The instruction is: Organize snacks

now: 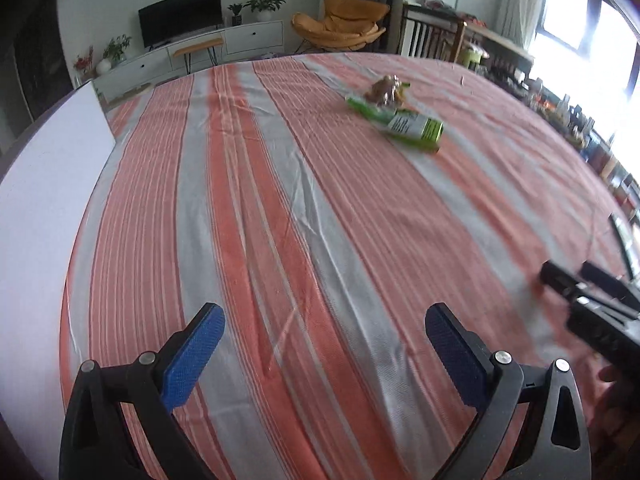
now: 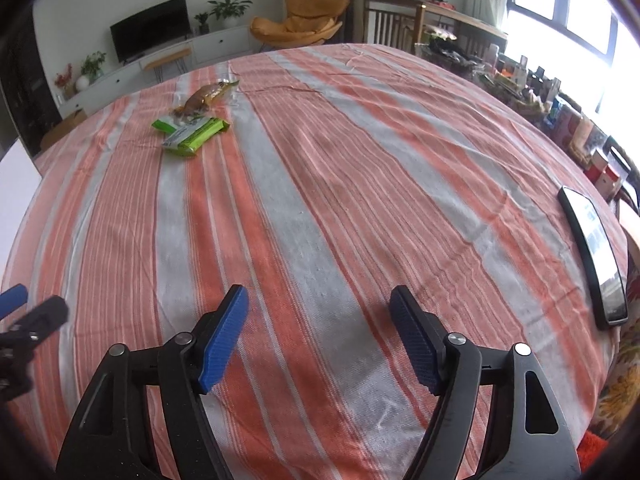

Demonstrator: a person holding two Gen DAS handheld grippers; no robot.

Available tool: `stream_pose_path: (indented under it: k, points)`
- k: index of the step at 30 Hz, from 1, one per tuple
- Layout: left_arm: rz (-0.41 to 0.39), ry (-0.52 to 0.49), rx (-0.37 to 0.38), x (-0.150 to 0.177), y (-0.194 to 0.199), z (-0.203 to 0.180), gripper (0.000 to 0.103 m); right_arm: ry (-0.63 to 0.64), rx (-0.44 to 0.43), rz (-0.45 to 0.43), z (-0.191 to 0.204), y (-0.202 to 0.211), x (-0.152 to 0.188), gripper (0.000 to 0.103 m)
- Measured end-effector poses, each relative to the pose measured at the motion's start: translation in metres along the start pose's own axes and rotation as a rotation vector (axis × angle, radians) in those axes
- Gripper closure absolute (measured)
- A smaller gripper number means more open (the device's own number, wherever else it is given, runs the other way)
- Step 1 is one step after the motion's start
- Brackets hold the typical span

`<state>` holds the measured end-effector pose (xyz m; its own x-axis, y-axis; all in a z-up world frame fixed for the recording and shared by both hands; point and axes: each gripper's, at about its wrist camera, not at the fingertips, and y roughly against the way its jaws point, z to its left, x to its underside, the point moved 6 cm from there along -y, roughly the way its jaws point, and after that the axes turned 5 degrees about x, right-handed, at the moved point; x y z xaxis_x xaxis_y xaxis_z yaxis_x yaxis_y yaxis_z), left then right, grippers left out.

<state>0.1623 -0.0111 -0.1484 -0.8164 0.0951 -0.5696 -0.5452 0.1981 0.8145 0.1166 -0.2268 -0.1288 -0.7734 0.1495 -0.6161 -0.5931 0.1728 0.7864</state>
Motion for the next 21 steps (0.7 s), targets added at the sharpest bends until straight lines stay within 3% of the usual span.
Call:
stream_pose_path:
  k: [21]
  points:
    - [-0.012, -0.035, -0.002, -0.0037, -0.0059, -0.0054, 0.000, 0.005, -0.020, 0.007, 0.0039, 0.0007, -0.0007, 0.018]
